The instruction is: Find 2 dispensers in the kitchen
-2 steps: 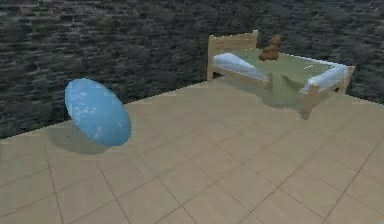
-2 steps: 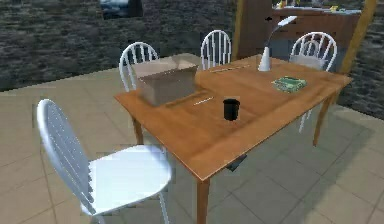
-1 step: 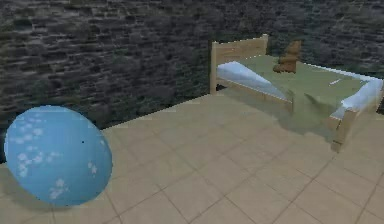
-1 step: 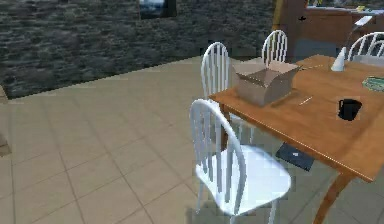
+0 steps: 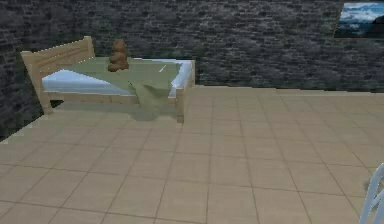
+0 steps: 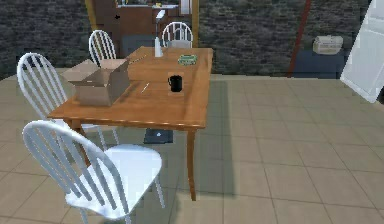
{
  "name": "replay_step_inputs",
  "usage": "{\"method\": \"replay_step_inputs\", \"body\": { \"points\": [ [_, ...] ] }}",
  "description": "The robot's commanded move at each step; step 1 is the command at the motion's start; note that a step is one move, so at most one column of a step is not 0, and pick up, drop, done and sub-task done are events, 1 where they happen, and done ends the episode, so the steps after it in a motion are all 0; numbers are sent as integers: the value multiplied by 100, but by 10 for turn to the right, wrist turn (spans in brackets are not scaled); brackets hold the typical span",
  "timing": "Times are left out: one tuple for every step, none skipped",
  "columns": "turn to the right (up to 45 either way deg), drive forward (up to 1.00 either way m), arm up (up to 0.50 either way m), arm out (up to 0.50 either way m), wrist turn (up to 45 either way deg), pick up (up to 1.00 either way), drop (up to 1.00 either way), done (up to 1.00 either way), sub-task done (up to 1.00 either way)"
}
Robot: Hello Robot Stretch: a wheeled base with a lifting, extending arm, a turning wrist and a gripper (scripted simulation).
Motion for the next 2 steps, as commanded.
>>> {"method": "replay_step_inputs", "body": {
  "points": [
    [60,0,0,0,0,0,0,0,0],
    [0,100,0,0,0,0,0,0,0]
  ]
}}
